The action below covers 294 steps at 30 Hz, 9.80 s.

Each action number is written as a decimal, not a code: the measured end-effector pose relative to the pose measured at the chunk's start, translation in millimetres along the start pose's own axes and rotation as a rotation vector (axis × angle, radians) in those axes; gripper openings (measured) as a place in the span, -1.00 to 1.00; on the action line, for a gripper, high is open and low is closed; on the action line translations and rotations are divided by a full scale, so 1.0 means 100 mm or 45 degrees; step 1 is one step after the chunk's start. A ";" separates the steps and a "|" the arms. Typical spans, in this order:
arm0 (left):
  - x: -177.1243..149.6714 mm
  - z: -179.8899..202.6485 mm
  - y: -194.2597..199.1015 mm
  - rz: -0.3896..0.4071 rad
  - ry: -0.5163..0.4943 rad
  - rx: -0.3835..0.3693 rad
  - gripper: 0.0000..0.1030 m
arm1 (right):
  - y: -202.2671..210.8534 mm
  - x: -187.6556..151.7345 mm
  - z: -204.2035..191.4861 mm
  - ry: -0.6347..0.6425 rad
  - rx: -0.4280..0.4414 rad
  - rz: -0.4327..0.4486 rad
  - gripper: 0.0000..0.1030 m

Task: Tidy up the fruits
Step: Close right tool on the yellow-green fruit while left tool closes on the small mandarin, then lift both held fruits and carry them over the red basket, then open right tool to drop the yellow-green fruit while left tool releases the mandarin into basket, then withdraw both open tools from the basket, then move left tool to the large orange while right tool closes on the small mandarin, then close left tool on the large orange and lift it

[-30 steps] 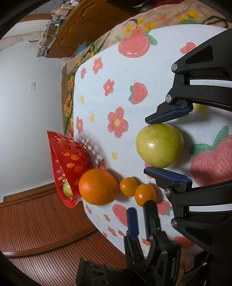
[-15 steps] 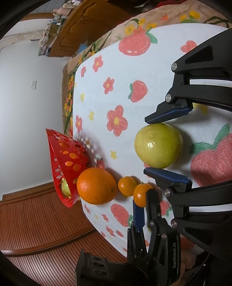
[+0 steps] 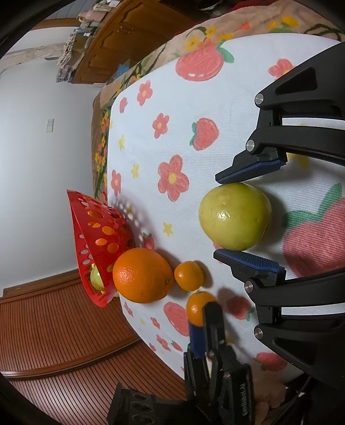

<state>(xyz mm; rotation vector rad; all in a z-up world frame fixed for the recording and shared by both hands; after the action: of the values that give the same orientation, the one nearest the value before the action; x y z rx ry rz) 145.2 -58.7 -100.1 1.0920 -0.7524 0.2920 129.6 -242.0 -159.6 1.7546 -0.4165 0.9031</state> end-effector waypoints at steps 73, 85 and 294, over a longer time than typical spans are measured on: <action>1.50 -0.97 0.02 0.225 0.016 0.189 -0.35 | -0.84 1.93 -0.25 0.314 0.066 0.048 -0.01; 1.72 -1.10 -0.28 0.188 0.023 0.191 -0.35 | -1.03 1.97 -0.16 0.282 0.107 0.005 -0.01; 0.56 -0.70 0.47 0.206 0.016 0.197 0.60 | -0.12 0.50 -0.30 0.136 -0.024 0.036 -0.36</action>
<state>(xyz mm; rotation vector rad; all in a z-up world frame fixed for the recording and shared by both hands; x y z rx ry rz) 187.3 16.1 -46.9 1.1751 -0.8187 0.5011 159.2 -202.8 -125.8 1.6787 -0.3794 1.0055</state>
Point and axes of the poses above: each gripper's, at about its wrist camera, not at the fingertips, and y roughly against the way its jaws point, z to its right, x to its top, the point moved 1 cm from there along -y, roughly the way its jaws point
